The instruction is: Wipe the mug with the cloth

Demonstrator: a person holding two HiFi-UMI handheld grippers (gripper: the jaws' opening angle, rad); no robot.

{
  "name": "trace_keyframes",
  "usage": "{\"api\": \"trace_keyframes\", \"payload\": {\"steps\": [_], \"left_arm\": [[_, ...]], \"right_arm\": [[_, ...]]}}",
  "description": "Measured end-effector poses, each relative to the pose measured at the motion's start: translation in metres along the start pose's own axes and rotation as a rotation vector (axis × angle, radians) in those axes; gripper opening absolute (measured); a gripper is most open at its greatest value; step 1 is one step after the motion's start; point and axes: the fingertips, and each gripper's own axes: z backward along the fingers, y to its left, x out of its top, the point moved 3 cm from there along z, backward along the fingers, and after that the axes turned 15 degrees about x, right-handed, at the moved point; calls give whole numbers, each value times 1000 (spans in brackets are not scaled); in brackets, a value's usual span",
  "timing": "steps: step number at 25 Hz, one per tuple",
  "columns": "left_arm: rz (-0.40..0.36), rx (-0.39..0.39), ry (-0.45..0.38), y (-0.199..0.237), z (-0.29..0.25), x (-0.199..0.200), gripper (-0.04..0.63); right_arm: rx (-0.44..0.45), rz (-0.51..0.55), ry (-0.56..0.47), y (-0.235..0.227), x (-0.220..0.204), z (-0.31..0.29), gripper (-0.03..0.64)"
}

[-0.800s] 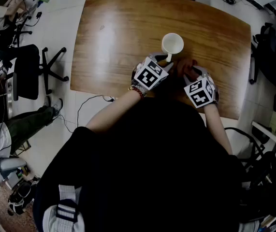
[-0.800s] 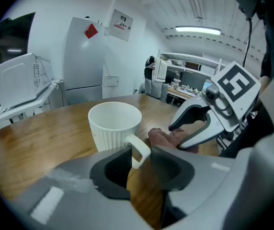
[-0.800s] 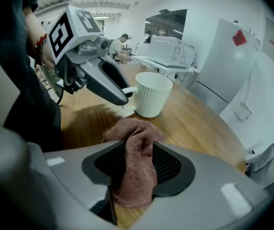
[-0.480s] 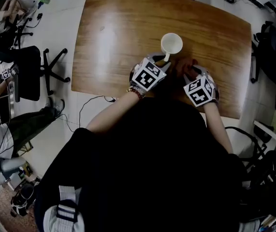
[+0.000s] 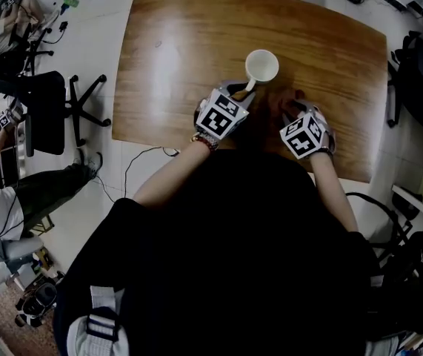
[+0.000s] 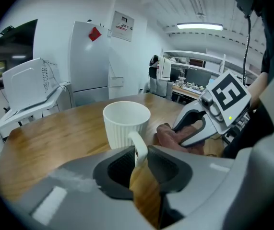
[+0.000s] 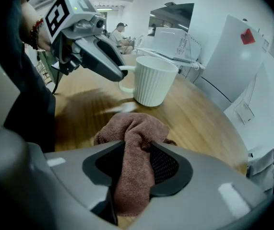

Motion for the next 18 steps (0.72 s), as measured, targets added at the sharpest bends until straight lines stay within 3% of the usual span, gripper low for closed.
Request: {"api": "trace_keyframes", "payload": {"steps": [7,14,18], "left_arm": [[-12,24,-1,10,3,-5,81],[-34,39,-13,18,4,-5,75],[-15,55,-14,29,5,-7,75]], "right_arm": [[-16,-1,19,-2,1,-2,76],[-52,-34,-171,-24,36,43,64],[-60,15,-193,-33,58,53,64]]}}
